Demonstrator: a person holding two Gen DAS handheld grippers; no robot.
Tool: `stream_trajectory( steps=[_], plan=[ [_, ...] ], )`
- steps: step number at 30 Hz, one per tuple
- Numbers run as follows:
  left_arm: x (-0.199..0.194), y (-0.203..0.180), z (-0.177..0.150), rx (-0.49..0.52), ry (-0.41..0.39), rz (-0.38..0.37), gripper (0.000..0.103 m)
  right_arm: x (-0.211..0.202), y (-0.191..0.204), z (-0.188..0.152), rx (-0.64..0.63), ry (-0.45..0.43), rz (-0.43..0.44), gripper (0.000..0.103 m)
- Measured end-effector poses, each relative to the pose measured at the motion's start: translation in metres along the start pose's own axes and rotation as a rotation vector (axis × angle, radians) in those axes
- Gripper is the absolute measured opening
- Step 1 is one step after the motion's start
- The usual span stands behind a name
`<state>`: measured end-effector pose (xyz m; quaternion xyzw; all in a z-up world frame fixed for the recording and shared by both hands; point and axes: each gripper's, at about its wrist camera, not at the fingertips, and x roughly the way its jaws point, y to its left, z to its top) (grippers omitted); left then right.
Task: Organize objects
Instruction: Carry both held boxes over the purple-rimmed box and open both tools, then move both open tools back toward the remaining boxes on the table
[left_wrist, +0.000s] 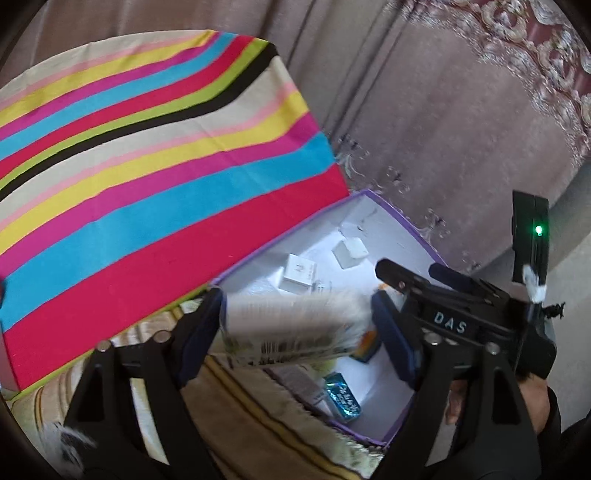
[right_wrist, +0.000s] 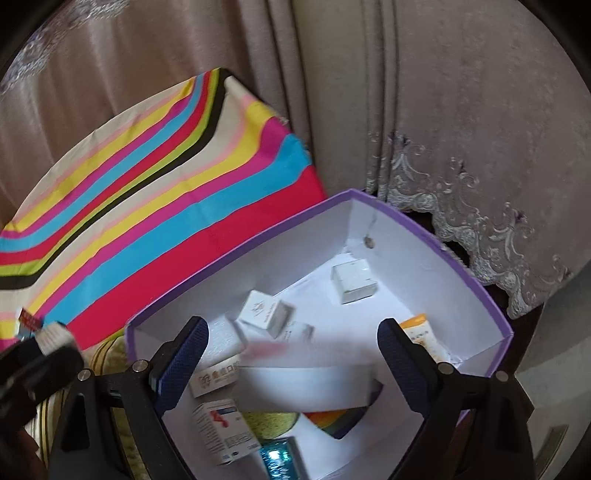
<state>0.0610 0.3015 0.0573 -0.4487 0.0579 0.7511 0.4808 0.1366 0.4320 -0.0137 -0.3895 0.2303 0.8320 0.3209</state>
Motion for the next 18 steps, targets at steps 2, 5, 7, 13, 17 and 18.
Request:
stream_trajectory(
  steps=[2,5,7,13,17,18],
  plan=[
    [0.001,-0.002,0.000,0.001,0.000,-0.004,0.089,-0.001,-0.005,0.001,0.018,-0.004,-0.001,0.095],
    [0.000,0.004,0.000,-0.026,-0.010,-0.002,0.090,0.002,-0.009,0.001,0.023,-0.003,0.002,0.095],
    [-0.002,0.010,0.000,-0.059,-0.024,-0.006,0.090,0.003,-0.008,0.001,0.018,0.004,0.009,0.095],
    [-0.014,0.030,0.000,-0.122,-0.055,-0.008,0.090,0.003,0.004,-0.001,-0.007,0.010,0.035,0.095],
    [-0.024,0.041,-0.002,-0.144,-0.060,0.018,0.090,0.001,0.019,-0.001,-0.039,0.013,0.062,0.095],
    [-0.028,0.044,-0.003,-0.148,-0.072,0.027,0.090,0.000,0.025,-0.002,-0.052,0.014,0.071,0.095]
  ],
)
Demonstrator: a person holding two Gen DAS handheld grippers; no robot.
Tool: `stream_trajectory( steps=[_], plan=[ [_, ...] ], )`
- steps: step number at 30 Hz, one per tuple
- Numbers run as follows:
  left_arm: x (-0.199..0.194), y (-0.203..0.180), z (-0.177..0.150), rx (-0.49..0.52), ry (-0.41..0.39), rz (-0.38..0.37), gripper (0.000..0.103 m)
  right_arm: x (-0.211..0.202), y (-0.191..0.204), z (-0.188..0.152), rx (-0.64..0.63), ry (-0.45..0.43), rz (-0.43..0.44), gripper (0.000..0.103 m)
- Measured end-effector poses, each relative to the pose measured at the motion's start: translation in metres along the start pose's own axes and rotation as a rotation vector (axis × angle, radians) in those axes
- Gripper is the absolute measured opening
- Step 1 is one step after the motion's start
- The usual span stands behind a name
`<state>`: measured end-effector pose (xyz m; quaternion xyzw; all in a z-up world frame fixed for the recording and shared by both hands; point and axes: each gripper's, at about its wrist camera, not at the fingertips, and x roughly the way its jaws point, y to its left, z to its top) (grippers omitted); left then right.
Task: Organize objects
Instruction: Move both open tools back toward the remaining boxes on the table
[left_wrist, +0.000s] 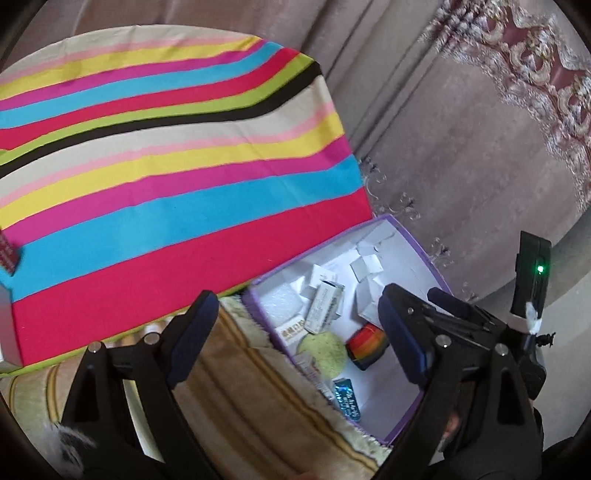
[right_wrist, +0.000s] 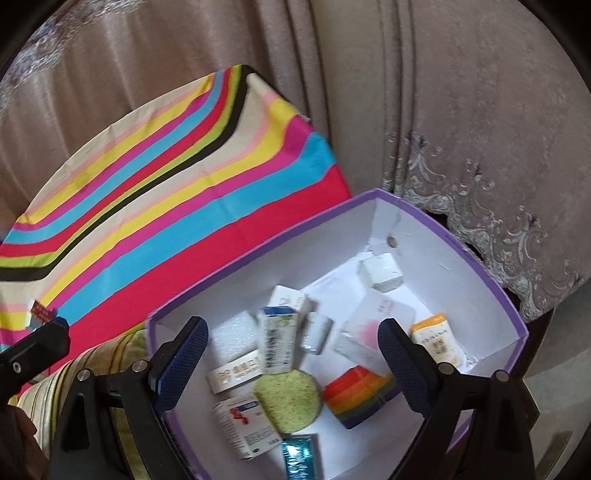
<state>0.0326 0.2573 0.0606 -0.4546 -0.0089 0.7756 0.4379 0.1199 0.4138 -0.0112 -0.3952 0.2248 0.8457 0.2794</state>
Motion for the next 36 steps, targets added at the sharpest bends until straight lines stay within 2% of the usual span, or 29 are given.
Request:
stream_trajectory(
  steps=[6,11,17,22,36],
  plan=[
    [-0.015,0.025,-0.004,-0.049,-0.027,0.067,0.089,-0.003,0.036,-0.003,-0.065,0.017,0.068,0.095],
    [-0.037,0.051,-0.011,-0.126,-0.081,0.056,0.086,-0.006,0.071,-0.007,-0.138,0.023,0.118,0.095],
    [-0.061,0.087,-0.022,-0.223,-0.115,0.106,0.086,-0.007,0.111,-0.013,-0.238,0.041,0.160,0.095],
    [-0.075,0.113,-0.032,-0.303,-0.128,0.129,0.086,-0.010,0.132,-0.016,-0.286,0.041,0.169,0.095],
    [-0.108,0.146,-0.054,-0.373,-0.160,0.185,0.086,-0.007,0.178,-0.026,-0.414,0.057,0.153,0.095]
  ],
)
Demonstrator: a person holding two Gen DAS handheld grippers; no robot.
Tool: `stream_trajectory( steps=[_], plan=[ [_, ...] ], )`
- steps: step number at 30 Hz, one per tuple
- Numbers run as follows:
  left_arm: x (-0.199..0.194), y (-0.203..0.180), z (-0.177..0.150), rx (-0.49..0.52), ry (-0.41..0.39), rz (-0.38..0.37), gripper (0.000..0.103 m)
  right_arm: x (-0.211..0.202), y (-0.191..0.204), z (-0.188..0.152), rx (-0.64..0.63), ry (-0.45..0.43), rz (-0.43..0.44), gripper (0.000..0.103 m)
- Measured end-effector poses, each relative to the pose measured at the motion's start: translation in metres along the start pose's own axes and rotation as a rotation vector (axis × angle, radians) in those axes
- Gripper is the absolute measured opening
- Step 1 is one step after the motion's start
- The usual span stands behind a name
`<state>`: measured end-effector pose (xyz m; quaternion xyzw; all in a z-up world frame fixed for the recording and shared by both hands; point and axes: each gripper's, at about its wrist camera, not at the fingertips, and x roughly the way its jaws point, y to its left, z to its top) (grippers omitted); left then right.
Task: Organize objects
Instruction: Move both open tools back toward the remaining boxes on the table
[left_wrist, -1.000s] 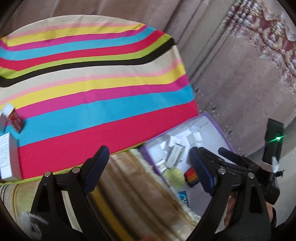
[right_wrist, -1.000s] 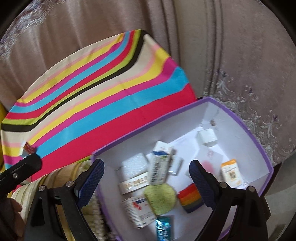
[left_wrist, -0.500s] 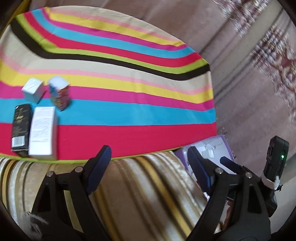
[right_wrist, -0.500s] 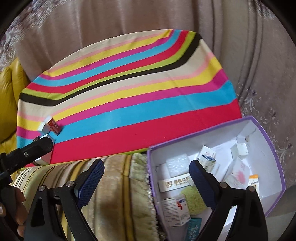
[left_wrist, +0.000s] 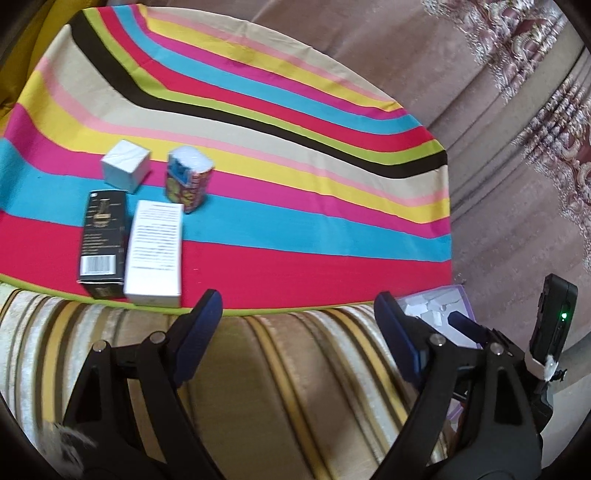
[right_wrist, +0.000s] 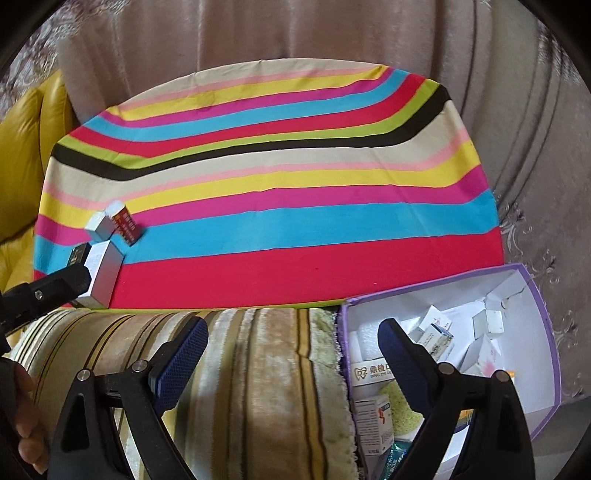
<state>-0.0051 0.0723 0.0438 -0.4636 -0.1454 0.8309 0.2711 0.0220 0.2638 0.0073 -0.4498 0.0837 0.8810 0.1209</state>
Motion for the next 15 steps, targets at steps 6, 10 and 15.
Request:
stream_trajectory(
  steps=[6,10,15],
  plan=[
    [-0.010,0.020,0.000,-0.035,-0.011,0.030,0.086,0.004,0.014,0.003,-0.027,0.011,0.005,0.095],
    [-0.017,0.035,0.000,-0.057,-0.019,0.052,0.086,0.006,0.022,0.004,-0.049,0.019,0.007,0.095],
    [-0.027,0.057,0.002,-0.099,-0.039,0.108,0.075,0.010,0.031,0.005,-0.060,0.029,0.021,0.095]
  ],
)
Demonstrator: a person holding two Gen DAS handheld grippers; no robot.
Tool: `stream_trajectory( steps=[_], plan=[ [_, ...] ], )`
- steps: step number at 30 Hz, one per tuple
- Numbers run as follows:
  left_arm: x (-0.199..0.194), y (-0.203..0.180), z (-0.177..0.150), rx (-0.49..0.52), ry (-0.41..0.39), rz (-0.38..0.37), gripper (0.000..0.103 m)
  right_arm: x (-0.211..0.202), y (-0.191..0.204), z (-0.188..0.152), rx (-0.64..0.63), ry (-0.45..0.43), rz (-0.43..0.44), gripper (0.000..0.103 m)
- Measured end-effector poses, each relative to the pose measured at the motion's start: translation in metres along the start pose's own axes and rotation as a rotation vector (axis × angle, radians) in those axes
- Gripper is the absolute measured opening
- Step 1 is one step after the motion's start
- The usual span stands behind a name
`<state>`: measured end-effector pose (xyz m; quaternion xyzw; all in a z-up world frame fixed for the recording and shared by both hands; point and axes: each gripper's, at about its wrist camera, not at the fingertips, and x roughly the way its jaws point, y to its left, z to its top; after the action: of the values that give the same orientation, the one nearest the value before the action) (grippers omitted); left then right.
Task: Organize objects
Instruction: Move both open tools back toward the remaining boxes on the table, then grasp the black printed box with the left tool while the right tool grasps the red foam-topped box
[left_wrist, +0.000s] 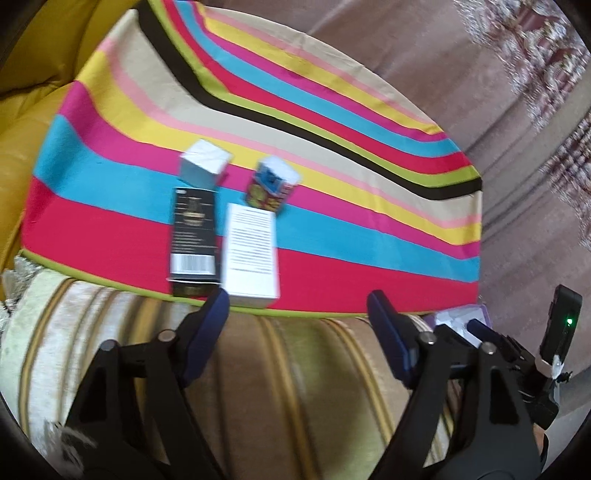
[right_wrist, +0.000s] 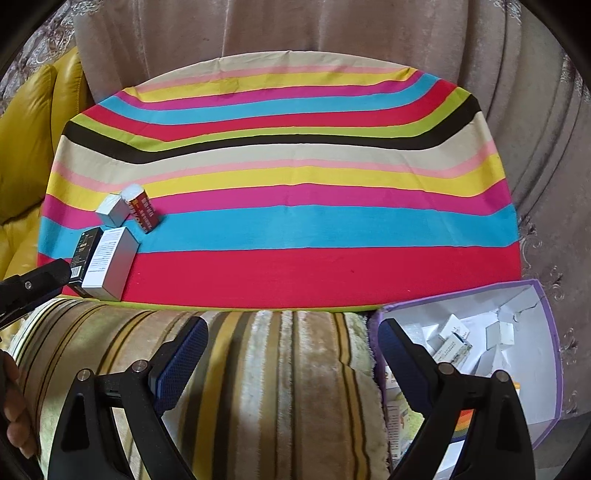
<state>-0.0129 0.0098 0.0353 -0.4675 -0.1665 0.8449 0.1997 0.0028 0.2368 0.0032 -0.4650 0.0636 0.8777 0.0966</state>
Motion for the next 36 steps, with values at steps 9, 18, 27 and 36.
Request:
stream_trajectory(
  steps=[9,18,27,36],
  plan=[
    [0.006,0.036,0.012,-0.059,0.019,0.119,0.063,0.013,0.021,0.008,-0.042,0.019,0.025,0.095],
    [0.028,0.044,0.027,-0.035,0.062,0.182,0.060,0.025,0.040,0.018,-0.072,0.023,0.057,0.095],
    [0.047,0.049,0.042,-0.039,0.085,0.233,0.057,0.031,0.056,0.027,-0.106,0.017,0.089,0.095],
    [0.058,0.047,0.042,-0.012,0.122,0.293,0.044,0.038,0.072,0.037,-0.130,0.016,0.127,0.095]
  ],
)
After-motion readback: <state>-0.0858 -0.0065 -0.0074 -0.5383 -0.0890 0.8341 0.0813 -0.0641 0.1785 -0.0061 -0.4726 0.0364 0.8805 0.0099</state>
